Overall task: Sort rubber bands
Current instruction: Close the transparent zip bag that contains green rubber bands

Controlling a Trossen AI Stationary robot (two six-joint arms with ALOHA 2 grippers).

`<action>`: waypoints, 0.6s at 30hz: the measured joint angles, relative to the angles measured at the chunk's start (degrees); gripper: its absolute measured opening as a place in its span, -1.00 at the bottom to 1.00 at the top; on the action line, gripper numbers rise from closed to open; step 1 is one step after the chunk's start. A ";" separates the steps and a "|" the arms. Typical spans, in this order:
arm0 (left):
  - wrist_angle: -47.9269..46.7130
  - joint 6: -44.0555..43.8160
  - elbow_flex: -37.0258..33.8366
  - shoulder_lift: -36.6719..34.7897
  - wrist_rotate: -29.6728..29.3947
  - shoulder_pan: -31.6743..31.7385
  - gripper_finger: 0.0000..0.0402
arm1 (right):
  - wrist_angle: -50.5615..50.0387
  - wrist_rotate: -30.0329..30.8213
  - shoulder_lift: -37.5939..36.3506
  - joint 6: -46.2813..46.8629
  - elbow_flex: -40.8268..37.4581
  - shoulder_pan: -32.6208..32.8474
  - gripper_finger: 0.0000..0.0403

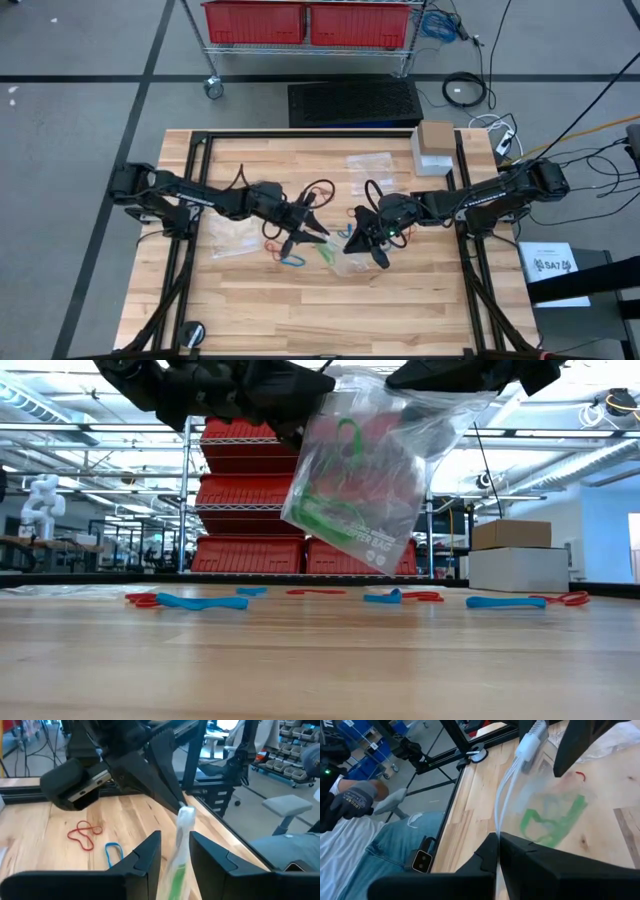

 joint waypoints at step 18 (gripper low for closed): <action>-3.55 5.56 0.02 0.00 -4.42 -0.02 -0.98 | -1.37 1.97 -0.07 -1.68 0.00 0.15 -1.00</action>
